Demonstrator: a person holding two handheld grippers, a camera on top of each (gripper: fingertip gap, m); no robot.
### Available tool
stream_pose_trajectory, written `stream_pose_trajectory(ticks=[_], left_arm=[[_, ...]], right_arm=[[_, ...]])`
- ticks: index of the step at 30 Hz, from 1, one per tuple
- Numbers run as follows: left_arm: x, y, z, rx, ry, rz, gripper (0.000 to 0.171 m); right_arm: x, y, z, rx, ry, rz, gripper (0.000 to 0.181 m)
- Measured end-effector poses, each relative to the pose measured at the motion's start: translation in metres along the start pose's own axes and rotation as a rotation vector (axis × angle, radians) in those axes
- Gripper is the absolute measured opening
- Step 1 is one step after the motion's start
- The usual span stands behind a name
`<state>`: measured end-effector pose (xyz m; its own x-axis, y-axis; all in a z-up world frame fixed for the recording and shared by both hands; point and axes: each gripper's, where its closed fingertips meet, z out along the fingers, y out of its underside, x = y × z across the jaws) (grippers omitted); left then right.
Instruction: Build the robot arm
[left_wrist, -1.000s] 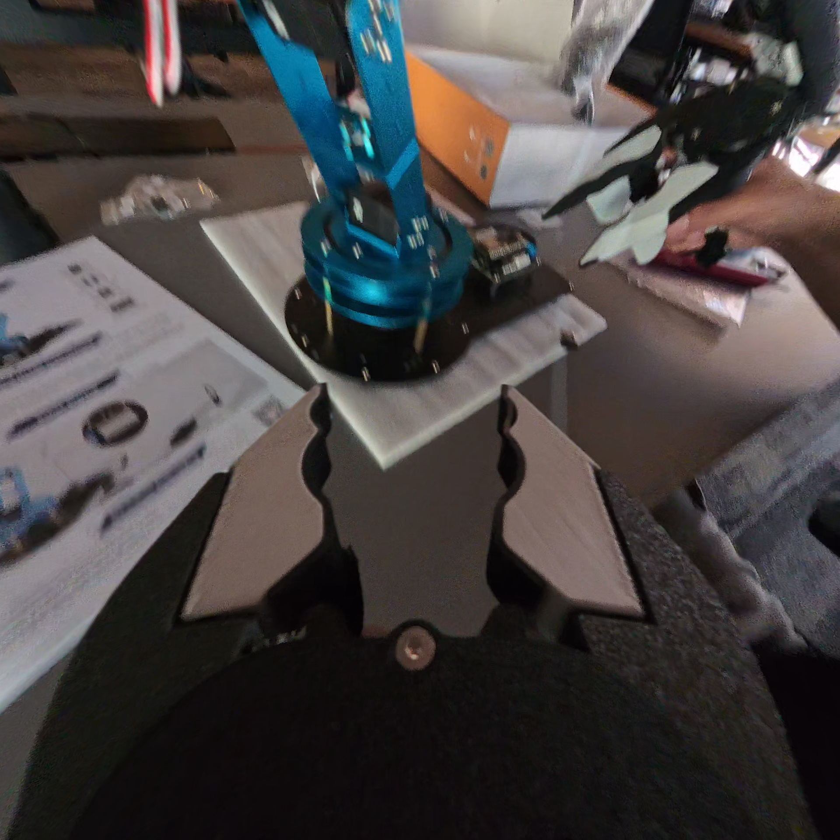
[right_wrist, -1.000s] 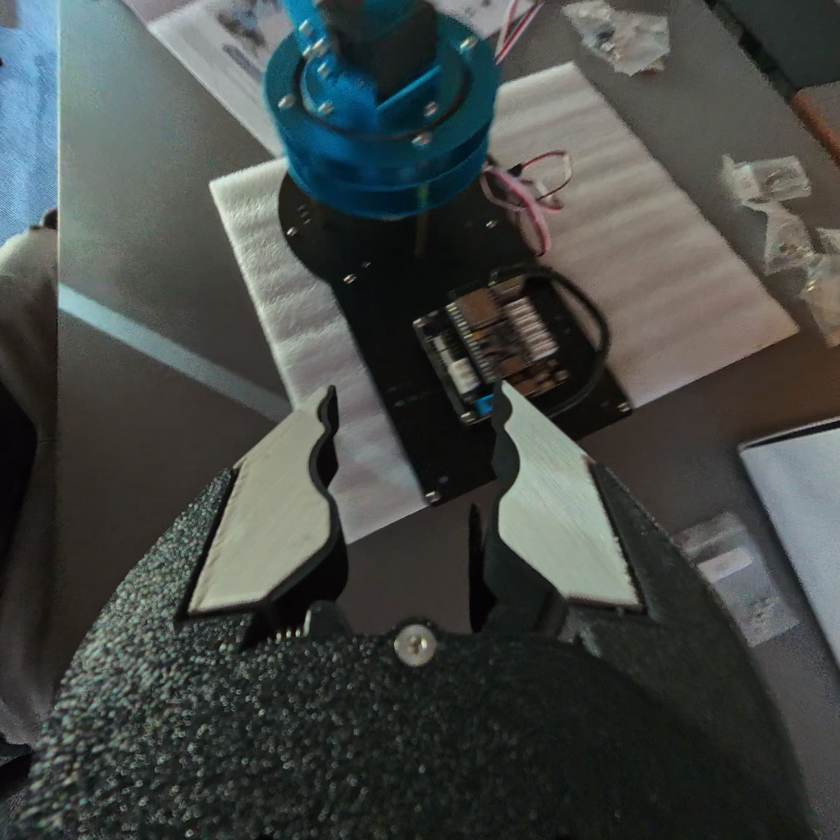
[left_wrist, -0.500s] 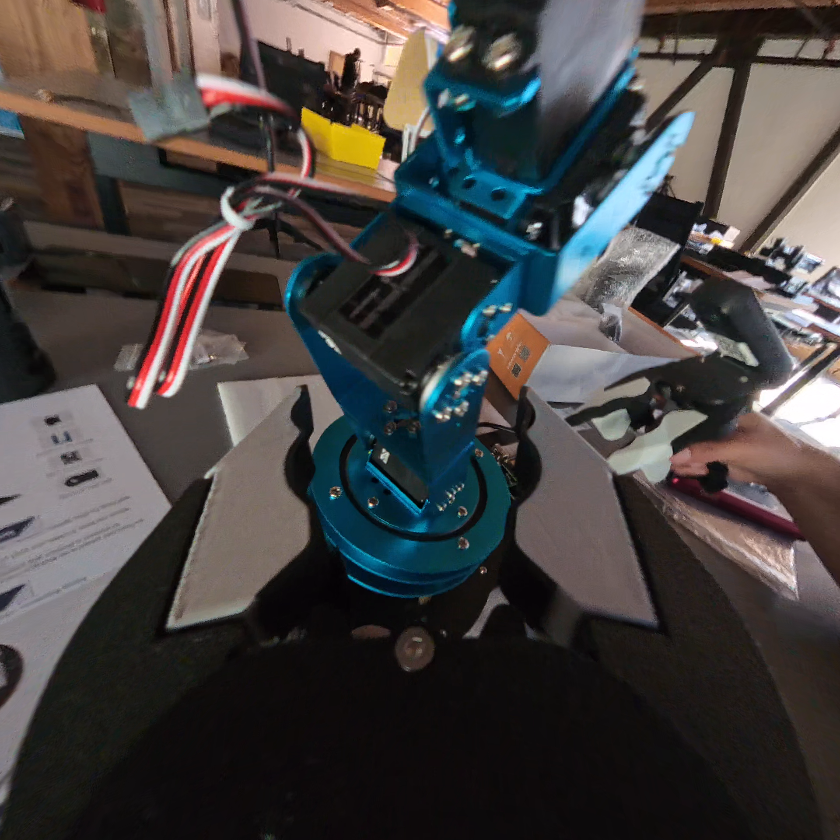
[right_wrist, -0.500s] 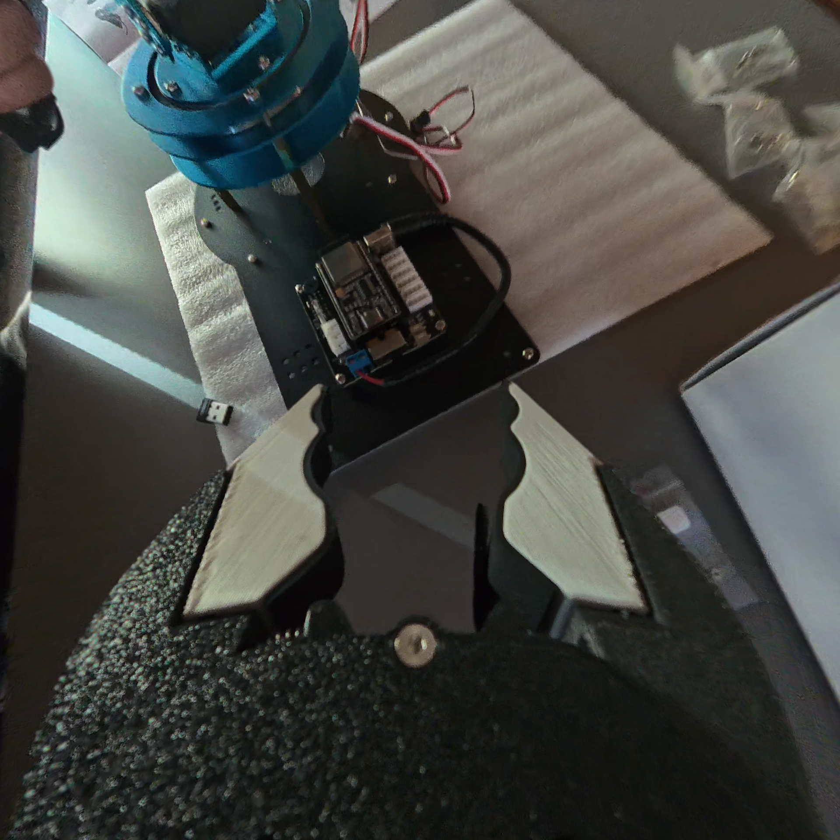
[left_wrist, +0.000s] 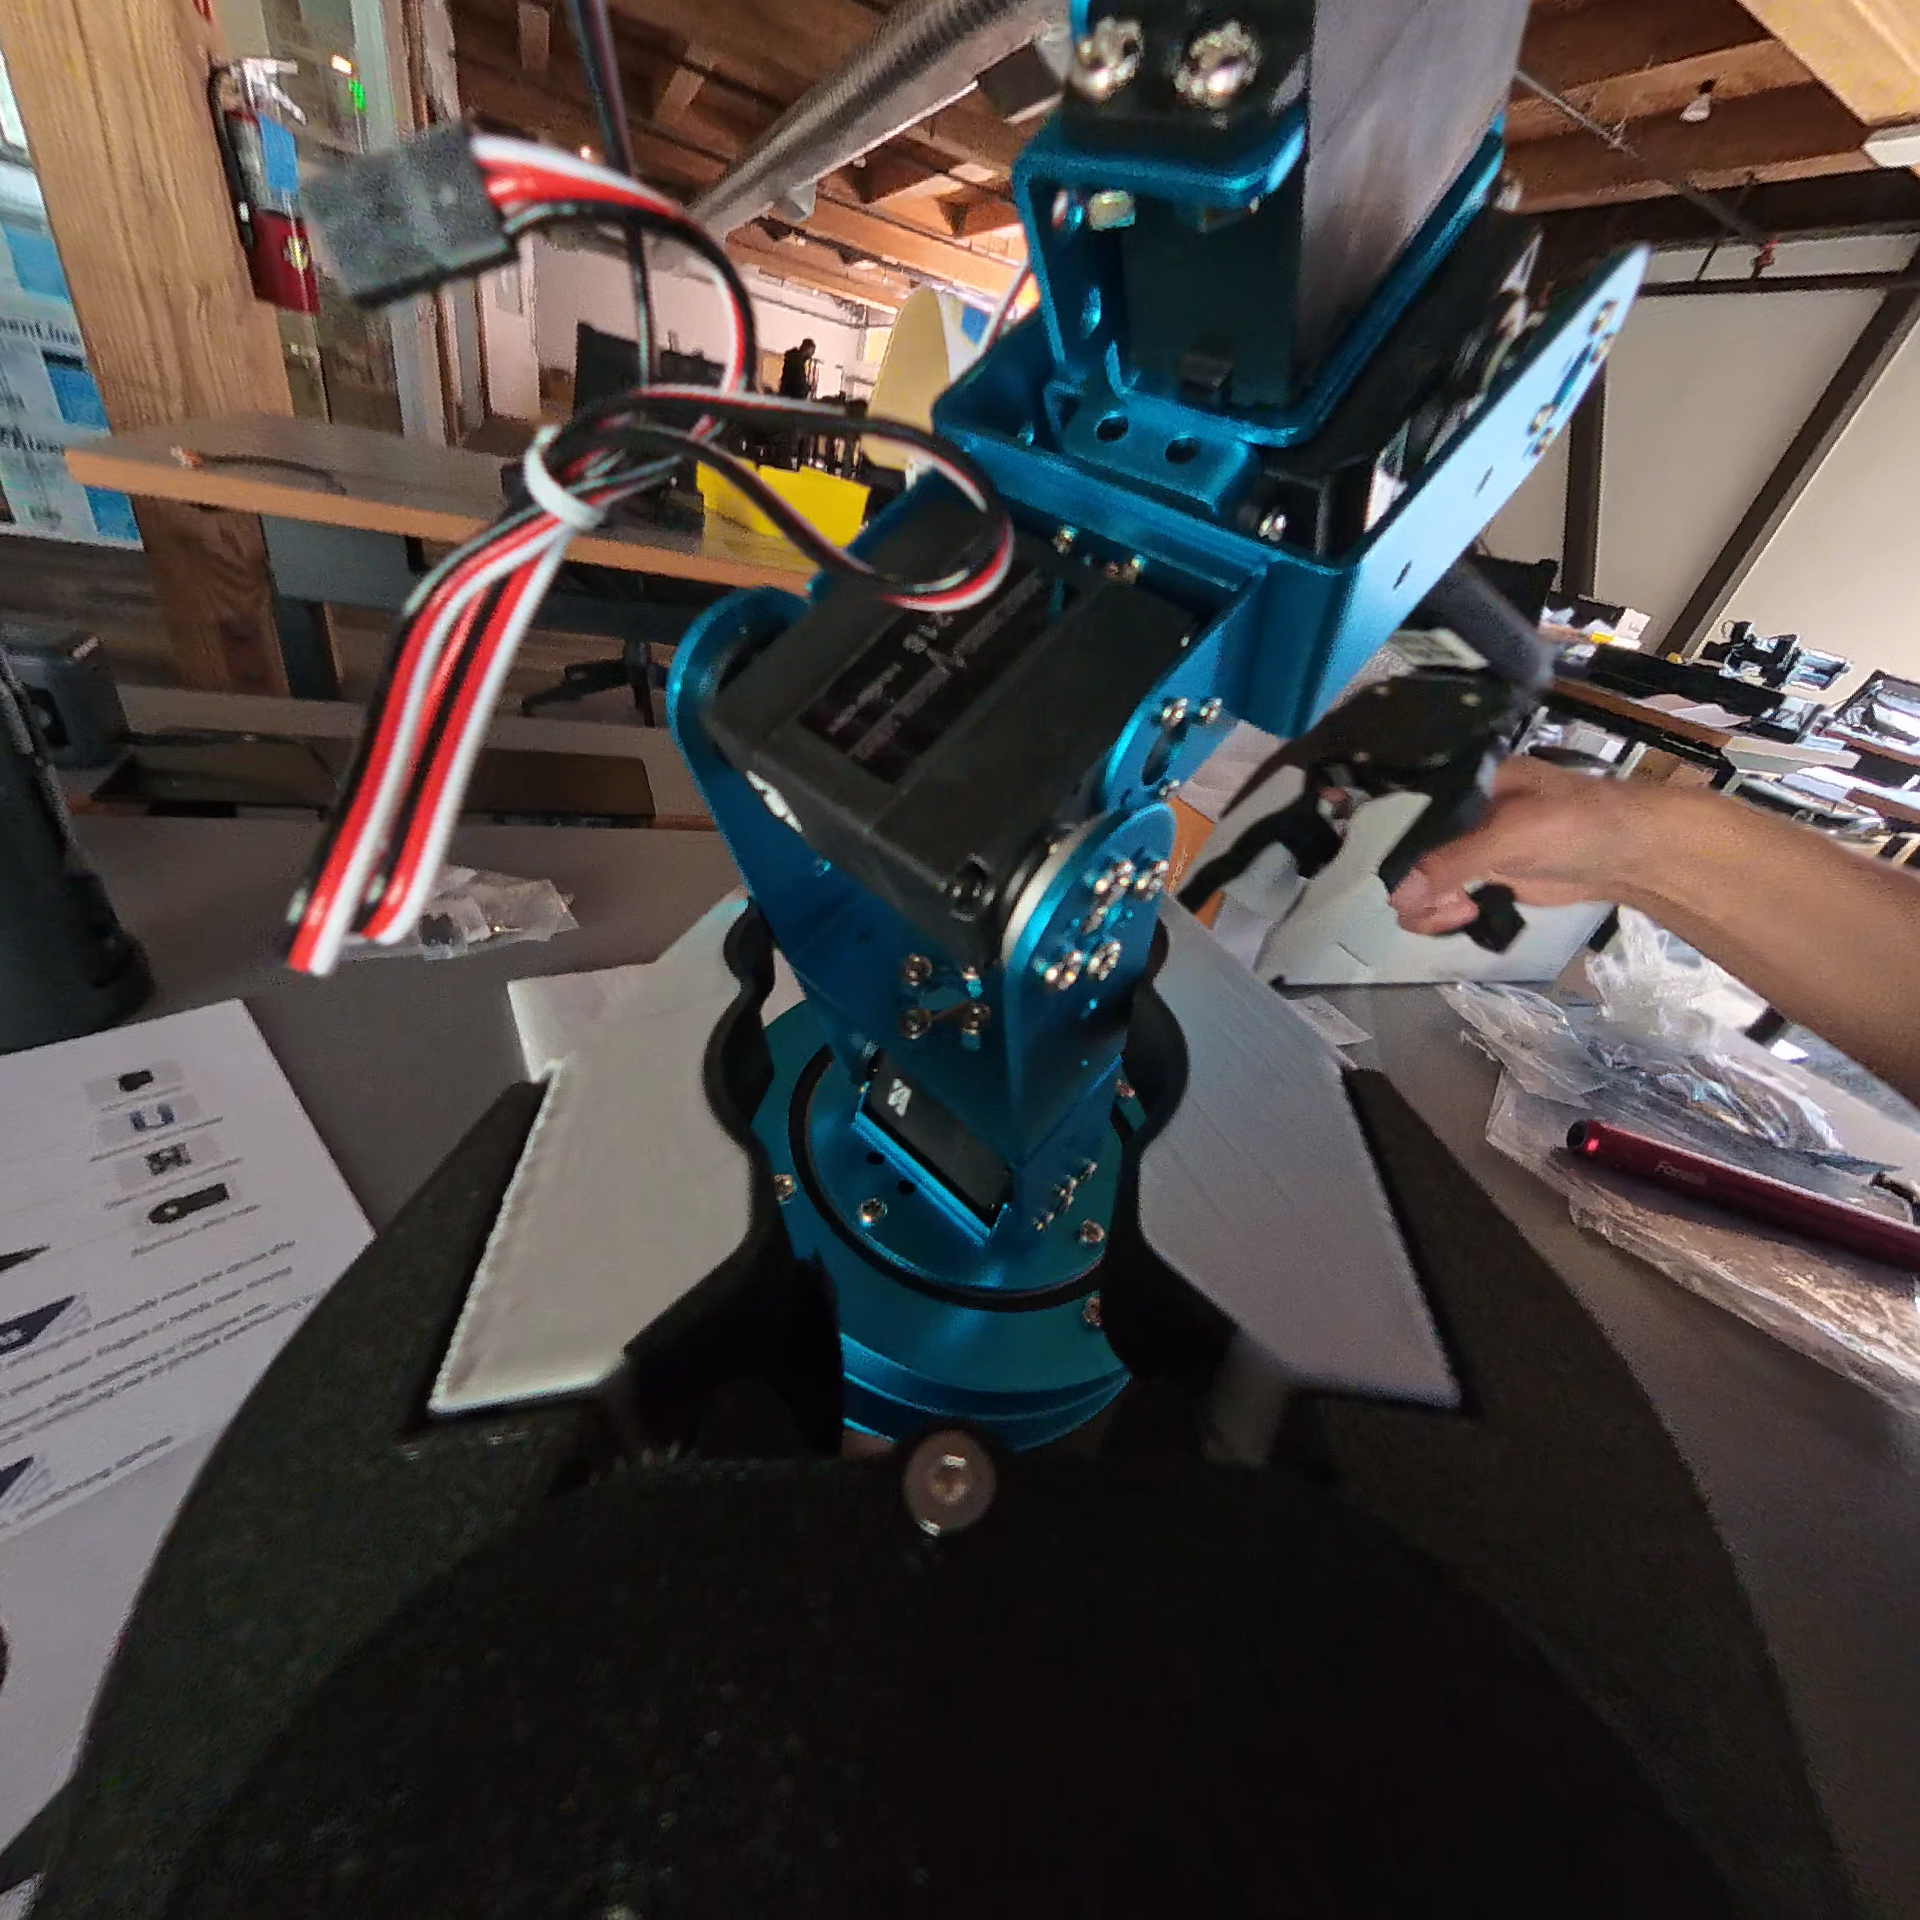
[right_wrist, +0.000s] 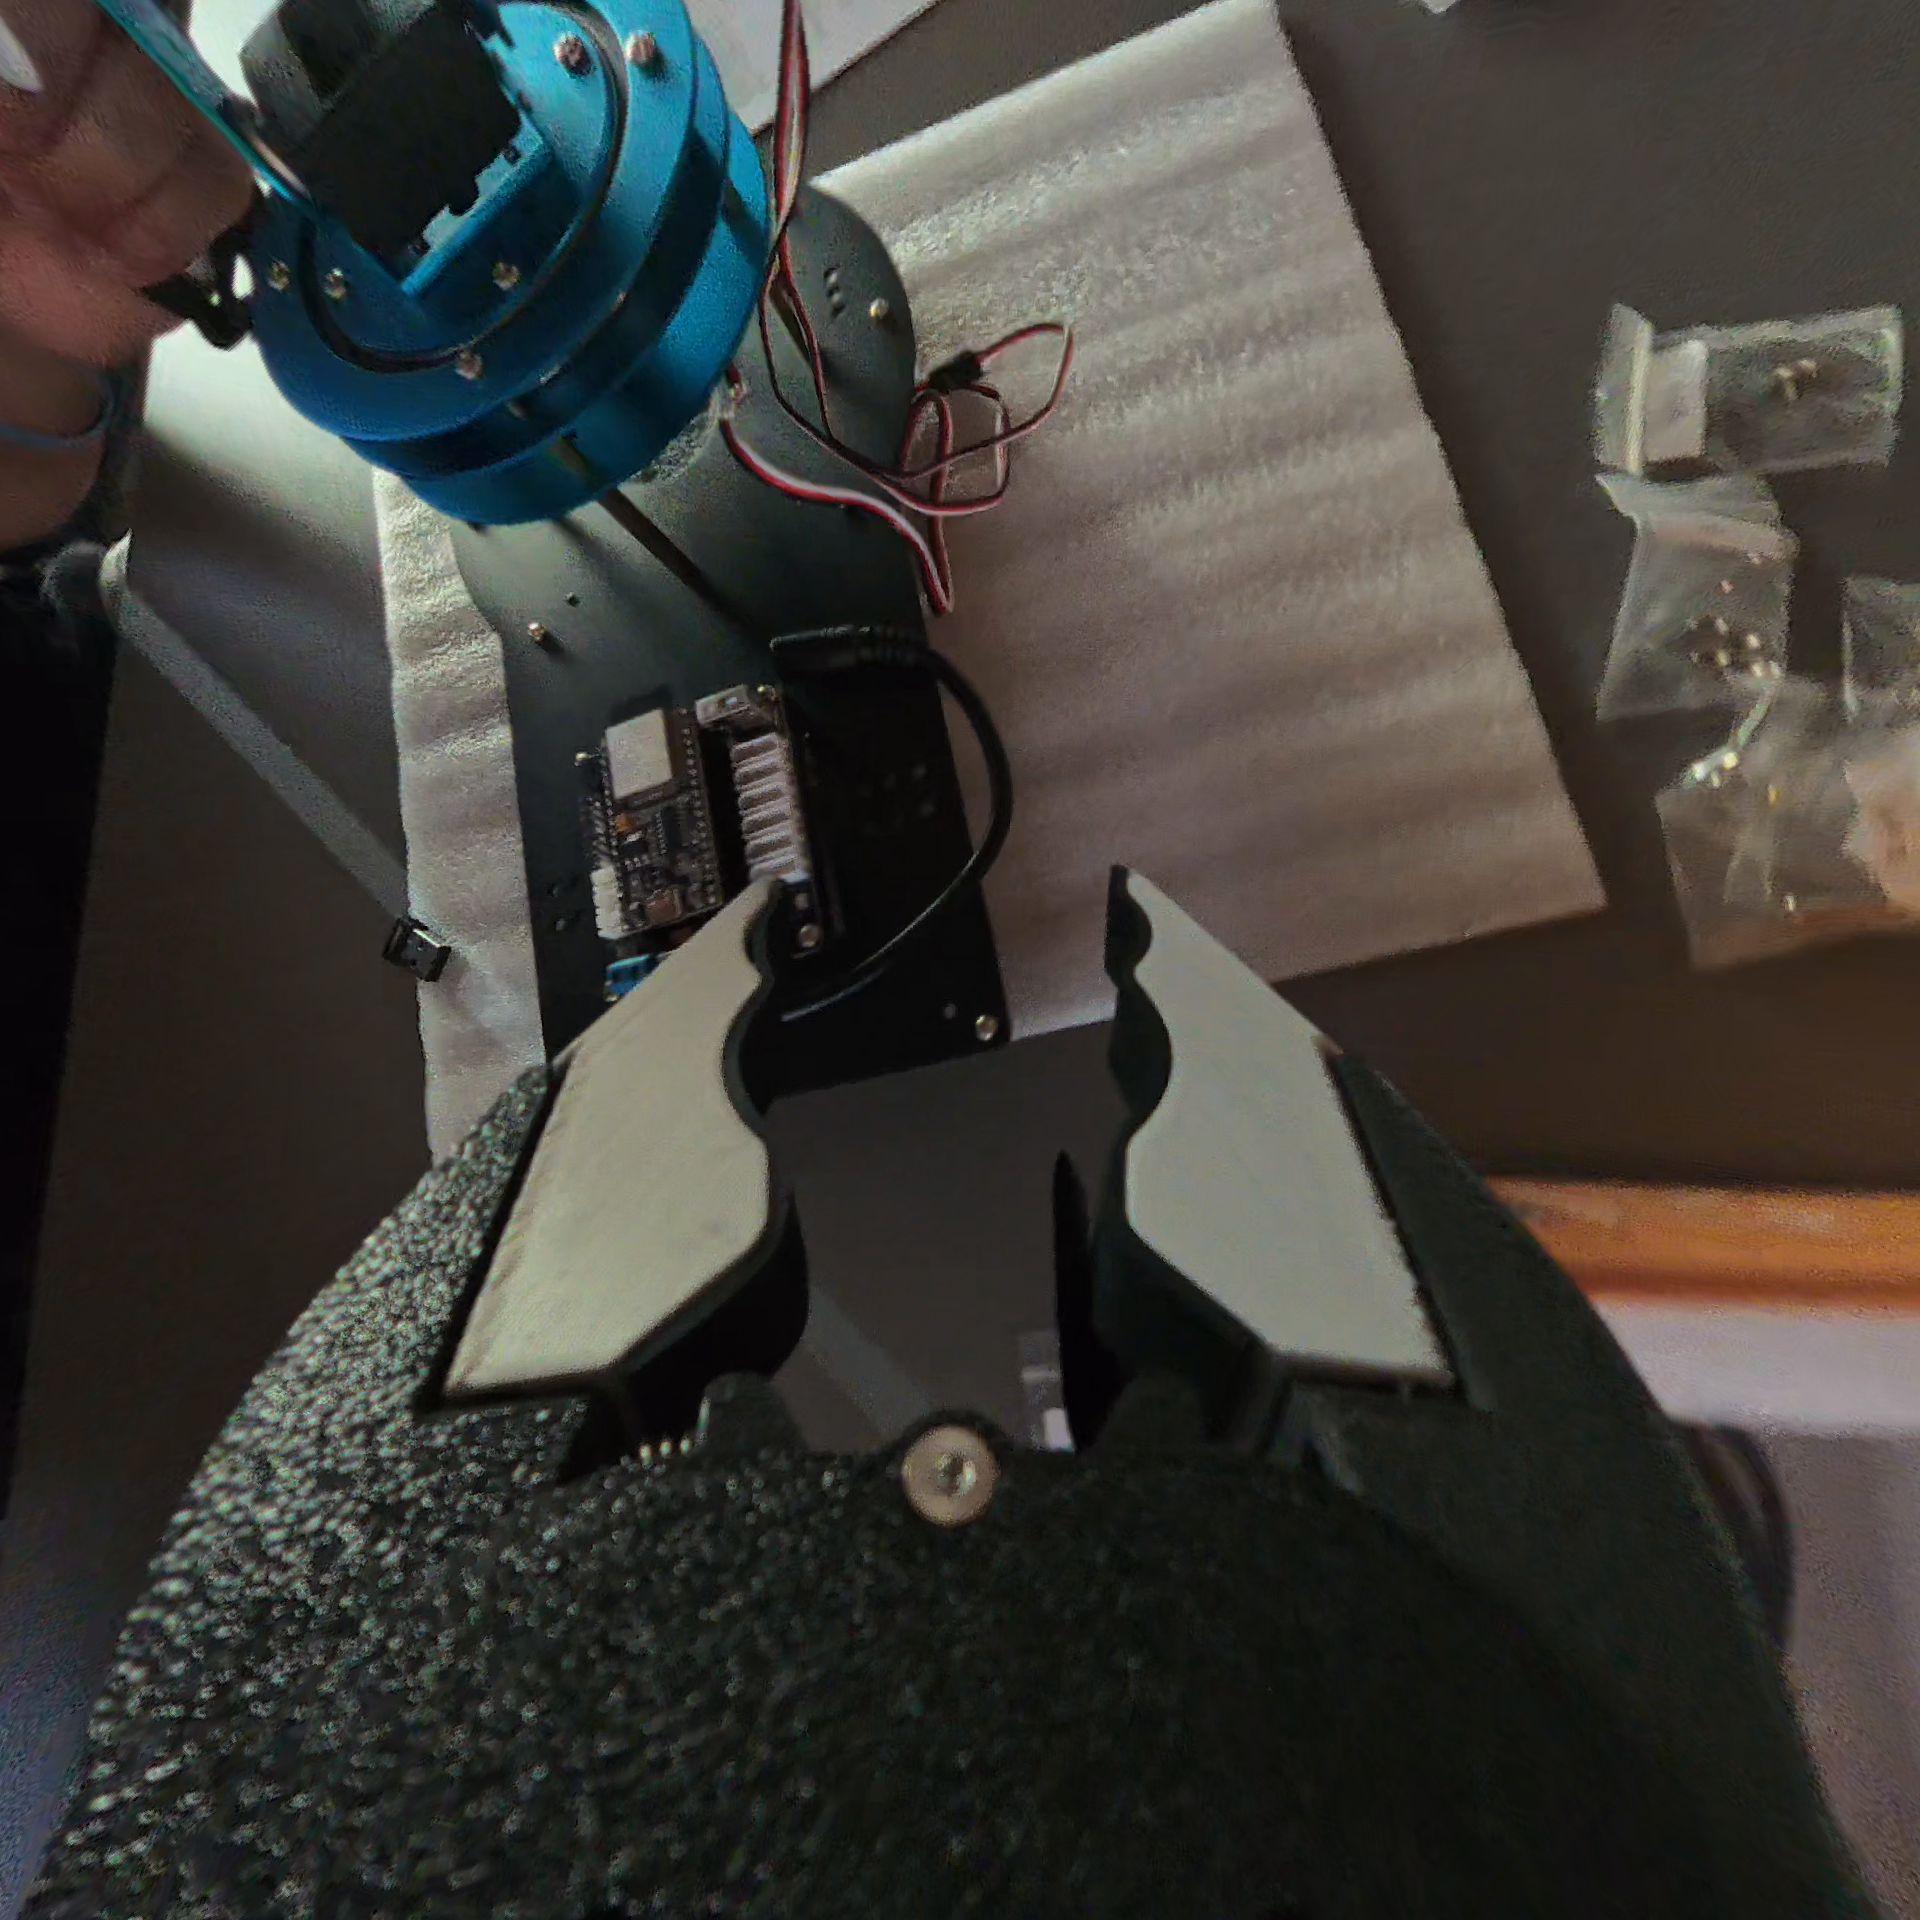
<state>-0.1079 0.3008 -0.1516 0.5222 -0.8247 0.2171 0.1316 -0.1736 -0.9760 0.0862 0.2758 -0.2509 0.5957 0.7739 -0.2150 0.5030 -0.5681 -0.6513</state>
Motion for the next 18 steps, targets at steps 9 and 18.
stream_pose_trajectory(ticks=[9,18], left_arm=[[0.026,-0.005,-0.036,0.131,0.074,0.183,0.066],[0.032,-0.013,-0.04,0.157,0.18,0.164,0.066]], right_arm=[[-0.019,-0.004,0.029,-0.347,-0.414,0.119,0.047],[-0.063,0.013,0.03,-0.559,-0.629,0.264,0.007]])
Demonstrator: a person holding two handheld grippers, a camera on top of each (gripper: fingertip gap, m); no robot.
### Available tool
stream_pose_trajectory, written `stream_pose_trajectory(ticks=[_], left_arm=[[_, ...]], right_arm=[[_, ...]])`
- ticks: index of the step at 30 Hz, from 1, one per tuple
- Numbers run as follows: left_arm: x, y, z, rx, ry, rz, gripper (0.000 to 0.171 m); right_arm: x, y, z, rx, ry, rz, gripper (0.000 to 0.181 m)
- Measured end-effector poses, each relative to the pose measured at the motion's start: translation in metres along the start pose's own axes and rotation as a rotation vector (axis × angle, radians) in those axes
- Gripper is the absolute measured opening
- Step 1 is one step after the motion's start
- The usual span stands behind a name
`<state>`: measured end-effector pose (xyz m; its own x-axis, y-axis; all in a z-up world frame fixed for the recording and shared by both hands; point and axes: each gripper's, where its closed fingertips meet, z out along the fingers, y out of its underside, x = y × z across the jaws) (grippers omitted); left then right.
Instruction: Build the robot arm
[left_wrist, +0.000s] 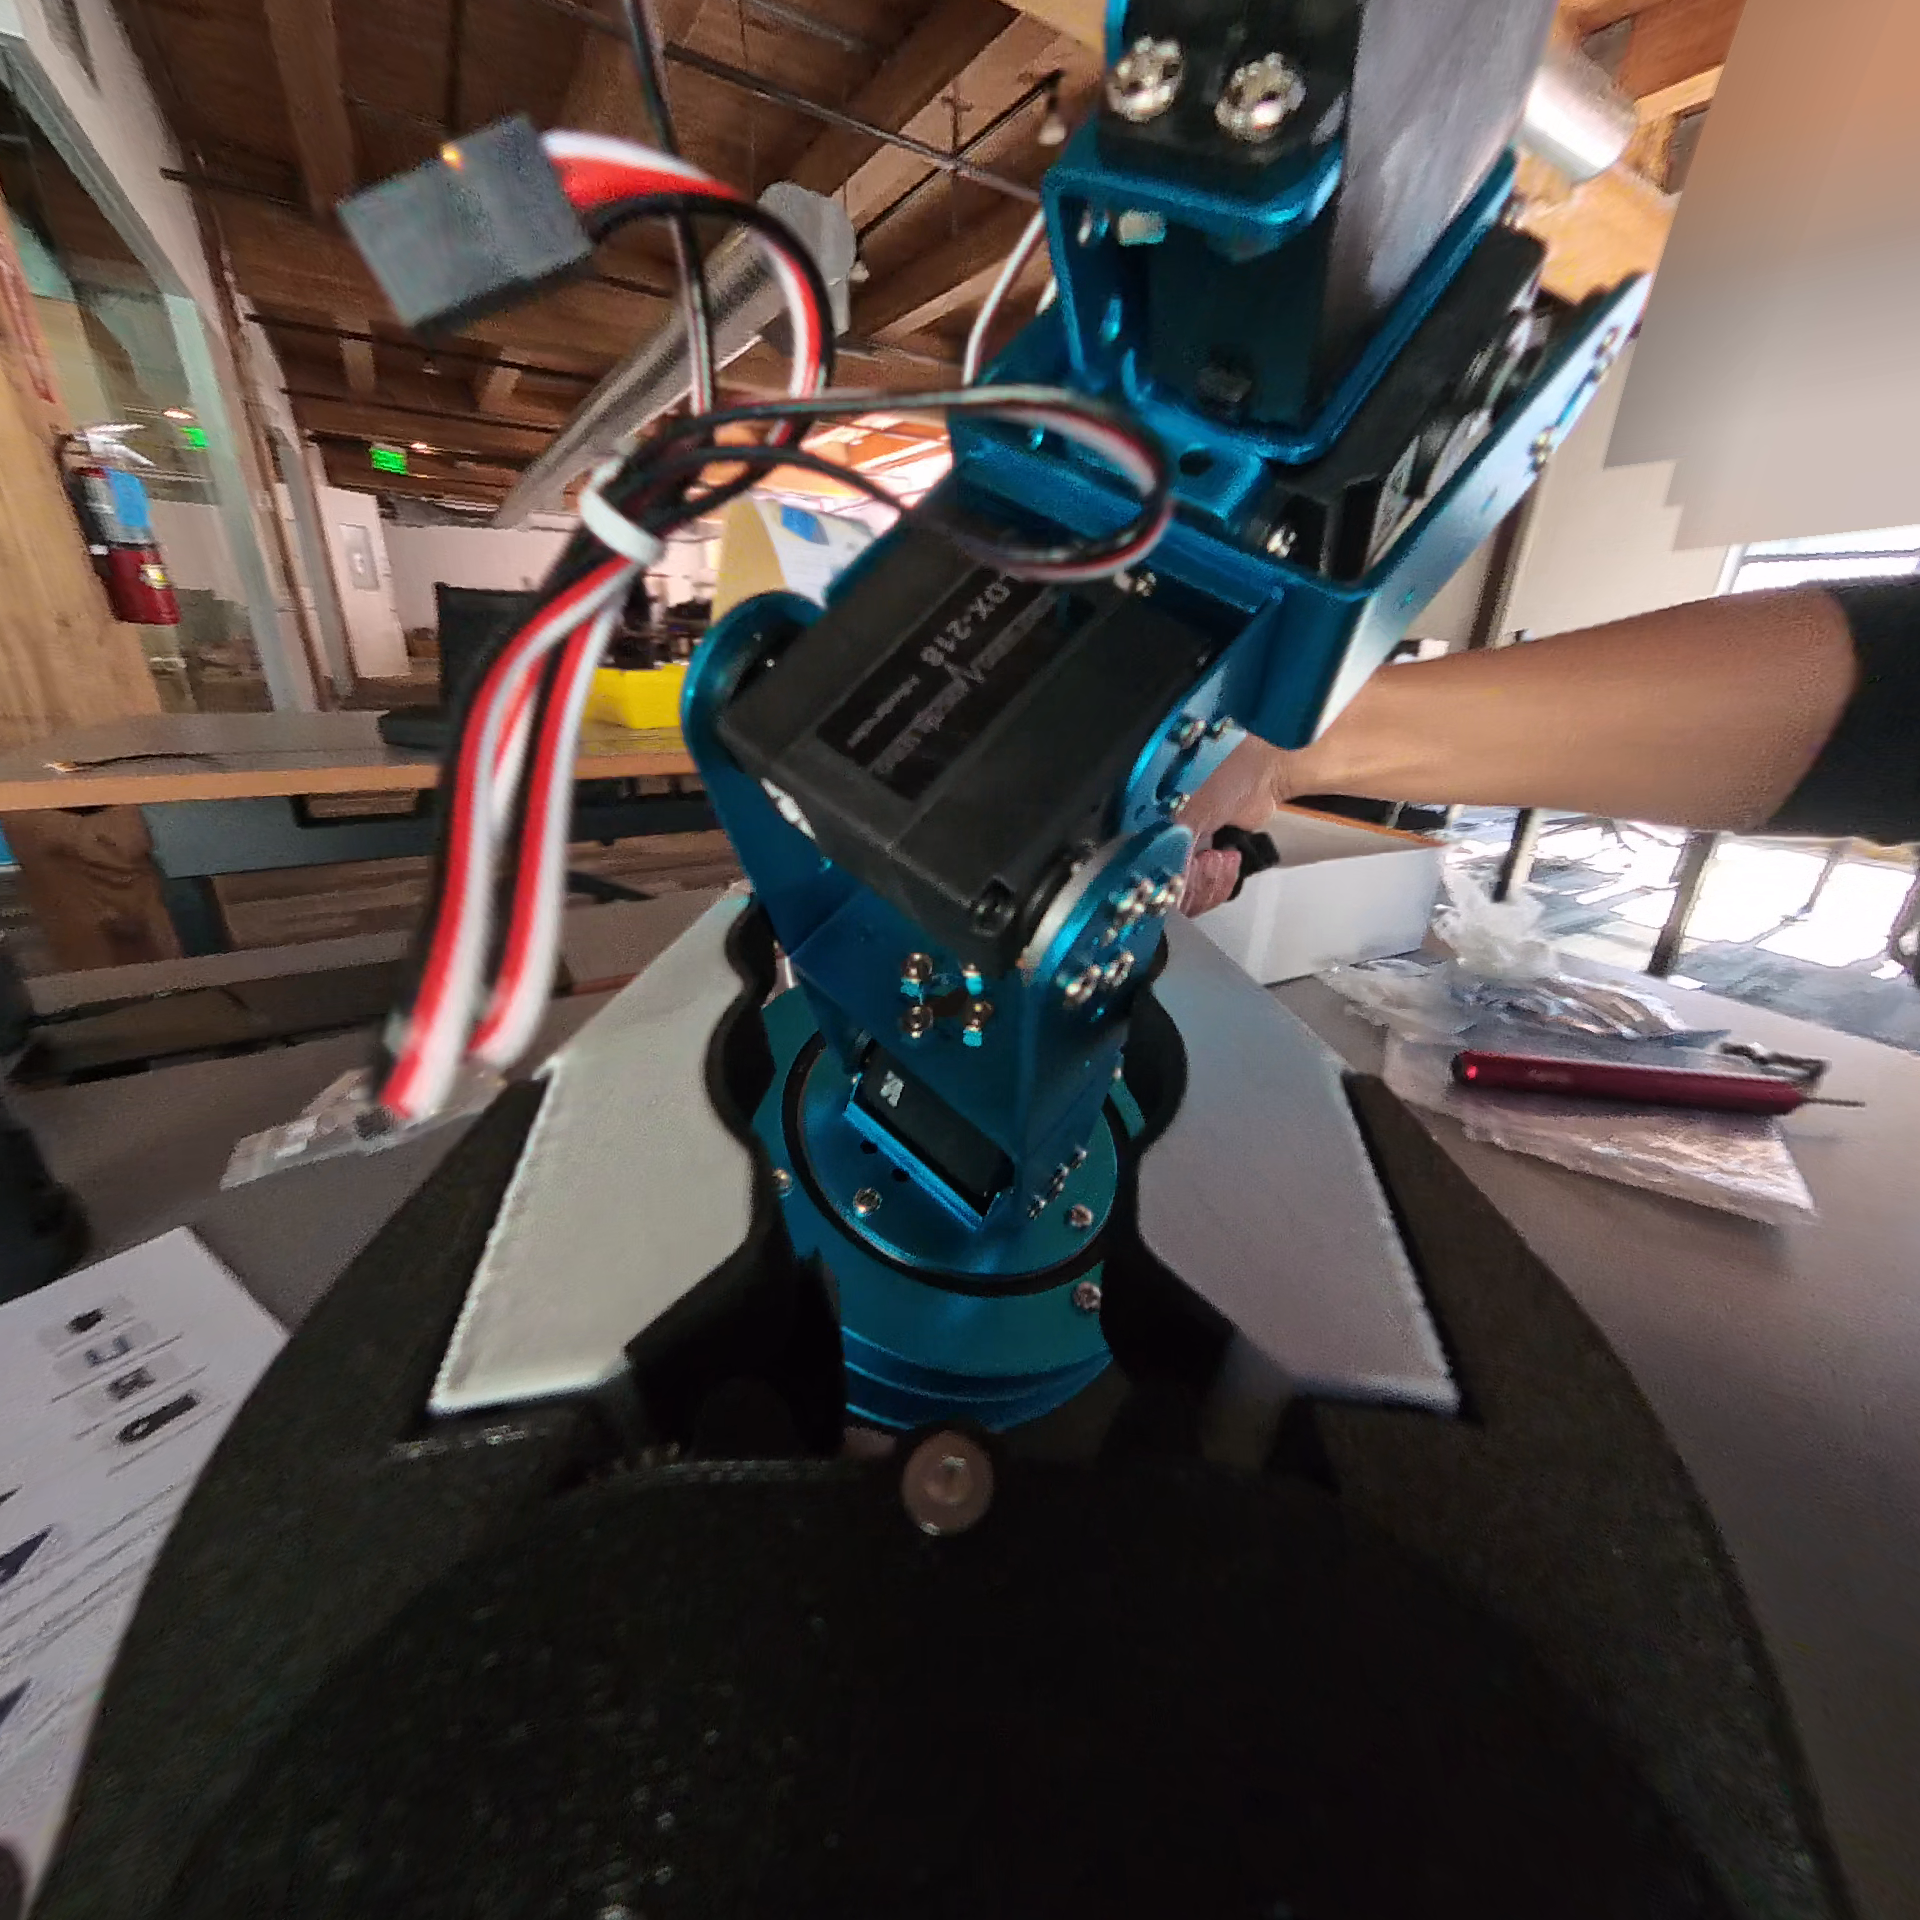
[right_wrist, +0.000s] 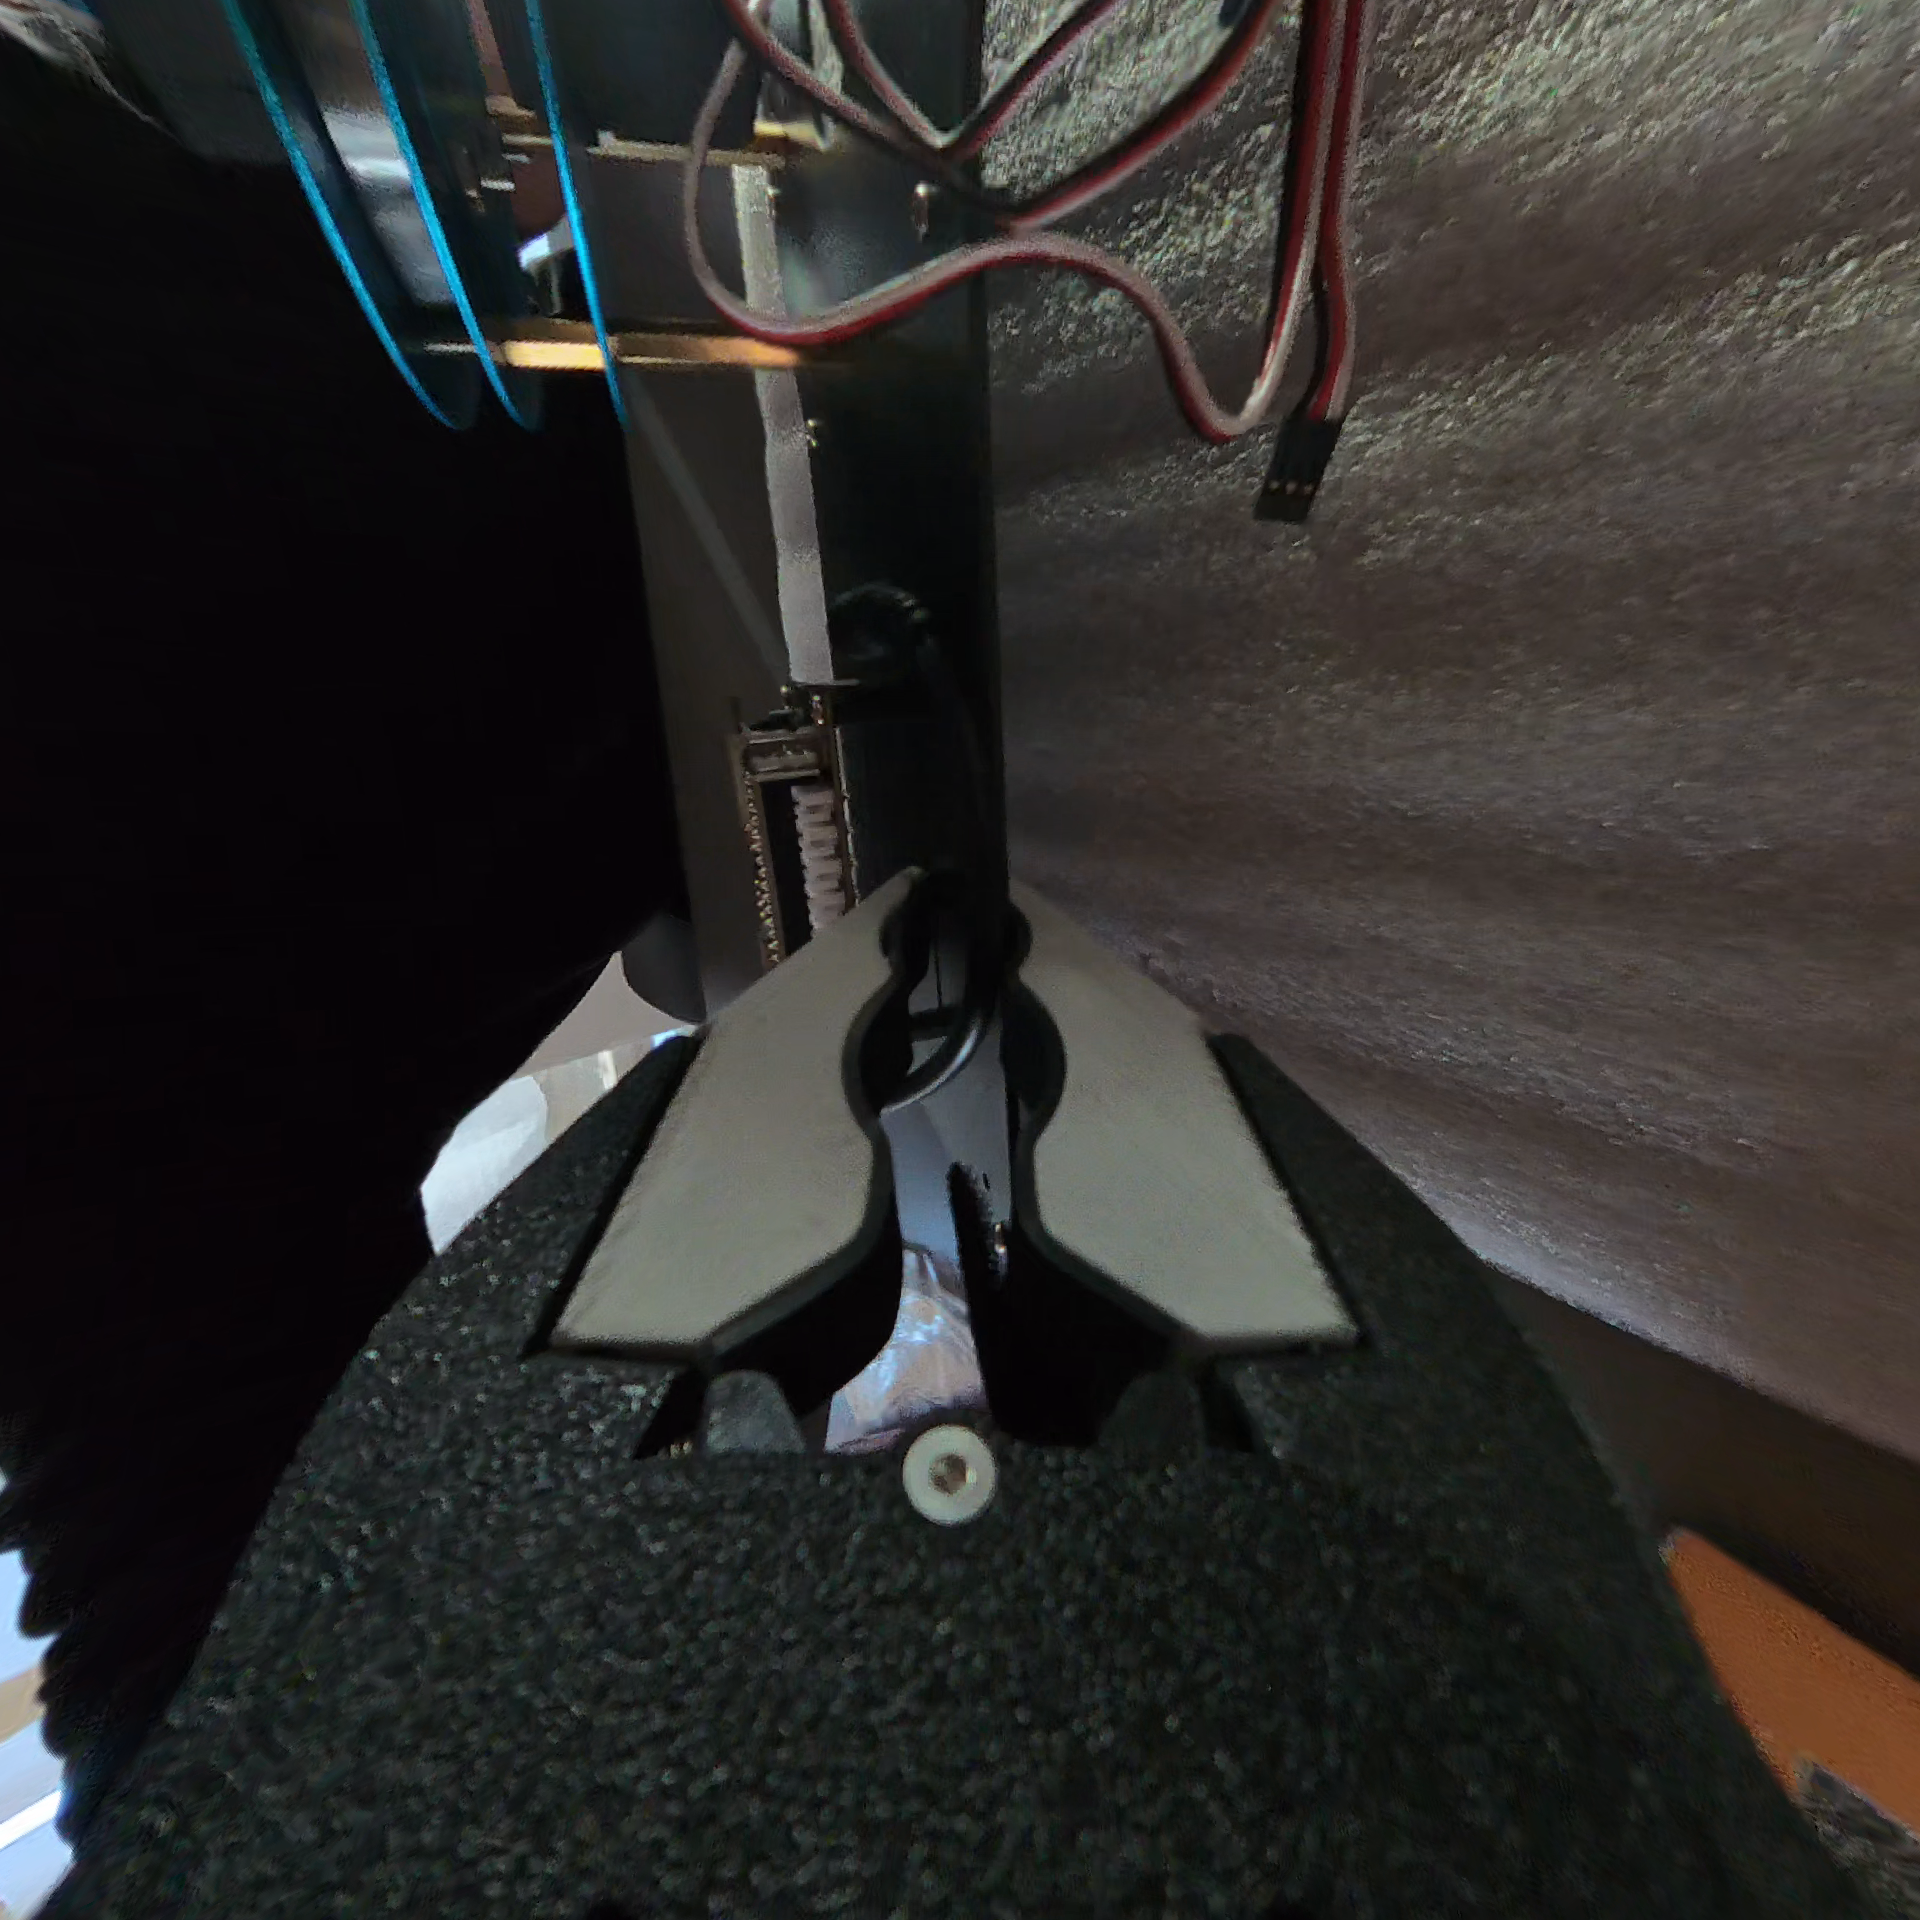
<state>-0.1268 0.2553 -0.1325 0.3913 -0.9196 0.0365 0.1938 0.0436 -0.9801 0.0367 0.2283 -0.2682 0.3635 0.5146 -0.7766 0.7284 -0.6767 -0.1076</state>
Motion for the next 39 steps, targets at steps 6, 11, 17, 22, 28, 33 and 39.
stream_pose_trajectory(ticks=[6,11,17,22,28,33,39], left_arm=[[-0.003,-0.036,0.016,0.004,0.132,-0.052,0.067],[-0.027,-0.076,0.039,-0.114,0.401,-0.03,0.066],[-0.06,-0.069,0.083,-0.328,0.804,-0.101,0.066],[-0.075,-0.043,0.125,-0.432,1.07,-0.245,0.068],[-0.049,-0.013,0.155,-0.506,1.329,-0.17,0.047],[-0.036,0.029,0.185,-0.585,1.309,-0.262,0.026],[-0.044,0.028,0.175,-0.621,1.252,-0.159,0.028]], right_arm=[[-0.035,0.007,-0.009,0.073,-0.064,0.013,0.006],[-0.07,-0.014,-0.013,0.339,-0.059,0.131,0.006],[-0.088,-0.037,0.008,0.728,-0.126,0.252,0.005],[-0.076,-0.056,0.018,0.959,-0.135,0.333,0.006],[-0.061,-0.069,0.06,1.008,-0.066,0.435,0.002],[-0.056,-0.078,0.079,0.974,-0.082,0.446,0.003],[-0.062,-0.083,0.086,0.917,-0.19,0.411,0.004]])
